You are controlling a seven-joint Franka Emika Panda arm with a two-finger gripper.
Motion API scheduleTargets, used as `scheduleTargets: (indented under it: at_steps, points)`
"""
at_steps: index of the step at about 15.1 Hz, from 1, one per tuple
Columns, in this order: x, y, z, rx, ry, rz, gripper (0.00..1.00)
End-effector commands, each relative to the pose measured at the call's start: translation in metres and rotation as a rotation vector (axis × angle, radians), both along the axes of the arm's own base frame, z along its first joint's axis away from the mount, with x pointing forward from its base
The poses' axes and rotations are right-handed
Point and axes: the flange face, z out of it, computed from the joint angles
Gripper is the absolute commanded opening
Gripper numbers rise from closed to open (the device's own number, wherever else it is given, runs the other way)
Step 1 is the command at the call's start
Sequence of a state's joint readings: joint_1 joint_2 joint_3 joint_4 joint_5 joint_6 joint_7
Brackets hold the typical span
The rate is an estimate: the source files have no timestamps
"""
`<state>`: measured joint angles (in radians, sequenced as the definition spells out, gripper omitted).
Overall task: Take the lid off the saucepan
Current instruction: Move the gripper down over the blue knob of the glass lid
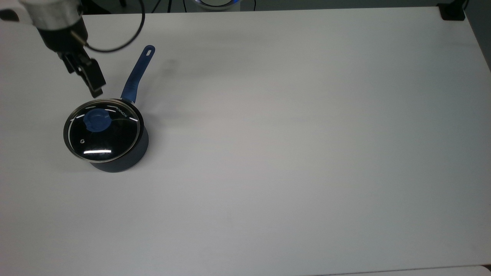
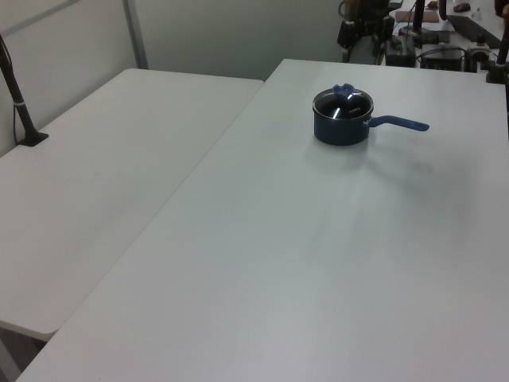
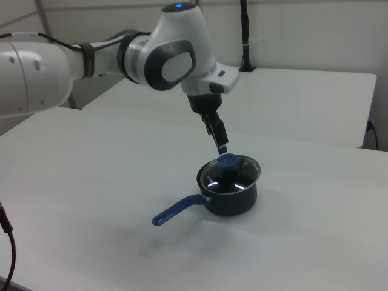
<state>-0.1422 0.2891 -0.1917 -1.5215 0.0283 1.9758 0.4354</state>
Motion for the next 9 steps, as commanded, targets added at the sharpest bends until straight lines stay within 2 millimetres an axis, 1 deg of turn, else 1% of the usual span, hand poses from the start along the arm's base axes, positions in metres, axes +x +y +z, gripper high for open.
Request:
scheduleTargets:
  at_steps: [1, 3, 5, 8, 9]
  points:
    - [0.016, 0.003, -0.028, 0.009, 0.011, -0.097, 0.95]
    - [0.021, 0.002, -0.029, 0.000, -0.020, -0.095, 0.95]
    - [0.030, 0.003, -0.047, -0.007, -0.025, -0.096, 0.94]
    - [0.034, 0.004, -0.048, -0.013, -0.047, -0.092, 0.93]
    - [0.035, 0.004, -0.055, -0.013, -0.039, -0.092, 0.93]
